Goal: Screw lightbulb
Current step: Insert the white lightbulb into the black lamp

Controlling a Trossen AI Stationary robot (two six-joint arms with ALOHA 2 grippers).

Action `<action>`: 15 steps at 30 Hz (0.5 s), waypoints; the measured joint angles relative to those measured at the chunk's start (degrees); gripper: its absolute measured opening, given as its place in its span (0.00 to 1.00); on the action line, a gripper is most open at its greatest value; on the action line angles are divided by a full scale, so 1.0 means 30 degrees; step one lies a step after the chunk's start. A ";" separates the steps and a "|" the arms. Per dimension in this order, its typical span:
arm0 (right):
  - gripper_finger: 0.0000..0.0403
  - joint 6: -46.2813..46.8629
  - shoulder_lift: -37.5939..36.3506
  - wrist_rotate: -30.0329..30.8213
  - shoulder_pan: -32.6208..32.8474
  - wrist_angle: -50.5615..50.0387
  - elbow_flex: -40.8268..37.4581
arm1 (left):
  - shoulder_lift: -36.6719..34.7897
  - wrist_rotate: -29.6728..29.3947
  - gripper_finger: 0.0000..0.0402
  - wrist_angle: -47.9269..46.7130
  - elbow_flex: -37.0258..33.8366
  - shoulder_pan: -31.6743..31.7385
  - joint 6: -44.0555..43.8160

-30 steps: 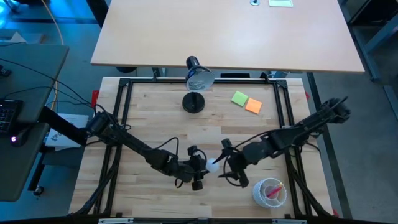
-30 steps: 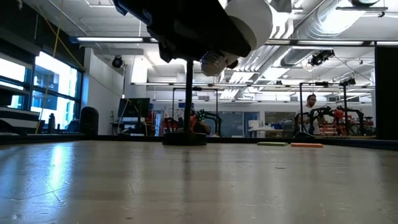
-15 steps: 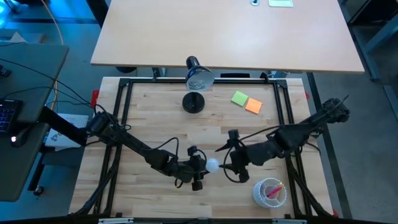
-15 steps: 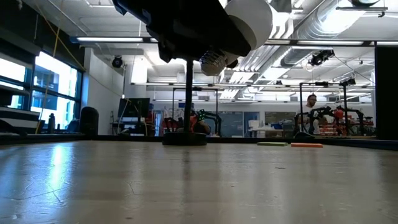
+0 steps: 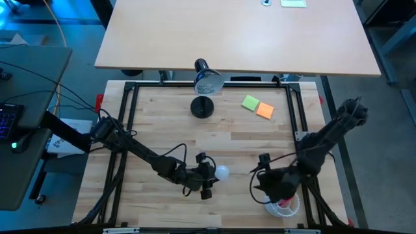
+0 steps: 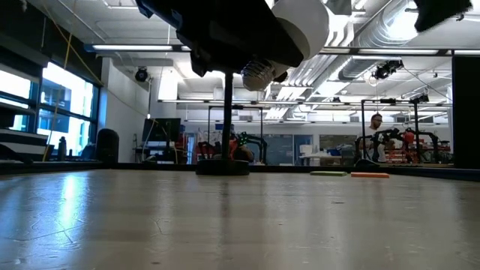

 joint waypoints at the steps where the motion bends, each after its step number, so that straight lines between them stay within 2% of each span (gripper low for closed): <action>1: 0.68 -0.0553 0.0011 -0.0057 0.0011 0.1652 -0.0892 | 0.0000 0.0197 0.38 0.0000 0.0000 0.0000 0.0000; 5: 0.68 -0.5740 0.0556 -0.0478 -0.0448 0.7923 -0.3254 | 0.0000 0.1412 0.38 0.0014 0.0000 0.0165 -0.0371; 8: 0.68 -1.0114 0.0911 -0.0368 -0.1010 1.0748 -0.3409 | 0.0000 0.2483 0.38 0.0000 0.0002 0.0430 -0.0940; 11: 0.68 -1.2883 0.1095 -0.0857 -0.1939 1.1055 -0.2555 | 0.0000 0.3406 0.38 -0.0007 0.0003 0.0680 -0.1317; 15: 0.68 -1.5258 0.1465 -0.2515 -0.3399 1.0478 -0.1218 | 0.0000 0.4271 0.38 -0.0030 0.0001 0.0924 -0.1773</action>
